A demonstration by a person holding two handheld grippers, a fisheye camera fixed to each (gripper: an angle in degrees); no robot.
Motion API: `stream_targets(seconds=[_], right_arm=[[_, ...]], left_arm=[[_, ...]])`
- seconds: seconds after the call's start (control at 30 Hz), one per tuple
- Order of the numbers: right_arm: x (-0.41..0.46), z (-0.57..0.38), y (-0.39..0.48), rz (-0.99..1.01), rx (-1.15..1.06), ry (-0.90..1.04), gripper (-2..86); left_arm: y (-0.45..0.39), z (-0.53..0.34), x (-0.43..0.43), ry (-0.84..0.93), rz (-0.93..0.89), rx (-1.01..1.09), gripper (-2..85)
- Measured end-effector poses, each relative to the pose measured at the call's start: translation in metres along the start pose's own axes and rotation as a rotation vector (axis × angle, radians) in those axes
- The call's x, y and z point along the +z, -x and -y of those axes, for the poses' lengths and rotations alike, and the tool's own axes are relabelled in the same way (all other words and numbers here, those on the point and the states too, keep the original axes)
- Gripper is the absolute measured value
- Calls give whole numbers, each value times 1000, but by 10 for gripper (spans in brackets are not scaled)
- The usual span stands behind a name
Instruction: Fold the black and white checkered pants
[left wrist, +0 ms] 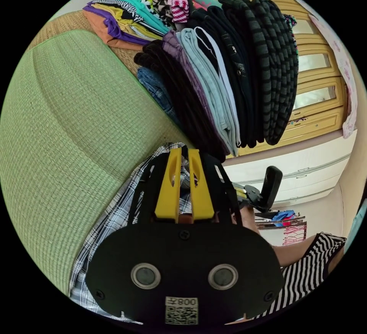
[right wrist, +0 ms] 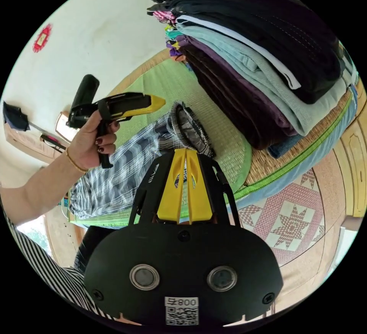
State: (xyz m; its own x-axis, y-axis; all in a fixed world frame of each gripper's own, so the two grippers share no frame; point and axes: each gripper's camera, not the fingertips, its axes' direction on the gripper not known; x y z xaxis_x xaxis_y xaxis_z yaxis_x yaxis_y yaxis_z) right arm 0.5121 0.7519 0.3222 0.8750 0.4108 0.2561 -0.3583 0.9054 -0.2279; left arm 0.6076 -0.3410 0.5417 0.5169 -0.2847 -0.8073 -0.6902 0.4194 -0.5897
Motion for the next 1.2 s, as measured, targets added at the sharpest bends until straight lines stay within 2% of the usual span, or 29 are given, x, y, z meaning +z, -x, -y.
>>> stream_targets(seconds=[0.13, 0.23, 0.4, 0.47, 0.53, 0.63, 0.8, 0.9, 1.07, 1.2], right_arm=[[-5, 18, -18, 63, 100, -60, 0], [3, 22, -29, 100, 157, -52, 0], [1, 21, -25, 146, 190, -98, 0], [-4, 21, -13, 161, 182, -140, 1], [-10, 22, -2, 184, 167, -171, 0], [-8, 22, 29, 203, 77, -162, 0], [46, 24, 102, 264, -176, 95, 0], [73, 26, 154, 347, -333, 184, 1], [113, 41, 248, 505, -551, 284, 8], [146, 50, 306, 547, -666, 370, 15]], left_arm=[[15, -17, 7, 44, 101, -35, 27], [25, -30, 6, 34, 93, -67, 23], [31, -56, -2, 12, 104, -33, 18], [40, -69, 0, 61, 144, -55, 11], [44, -82, -8, 10, 140, -52, 7], [42, -111, -27, -57, 80, 5, 5], [50, -202, -72, -131, 106, -5, 9], [69, -278, -114, -166, 194, -116, 21], [115, -401, -199, -291, 417, -431, 61], [143, -433, -230, -321, 541, -492, 69]])
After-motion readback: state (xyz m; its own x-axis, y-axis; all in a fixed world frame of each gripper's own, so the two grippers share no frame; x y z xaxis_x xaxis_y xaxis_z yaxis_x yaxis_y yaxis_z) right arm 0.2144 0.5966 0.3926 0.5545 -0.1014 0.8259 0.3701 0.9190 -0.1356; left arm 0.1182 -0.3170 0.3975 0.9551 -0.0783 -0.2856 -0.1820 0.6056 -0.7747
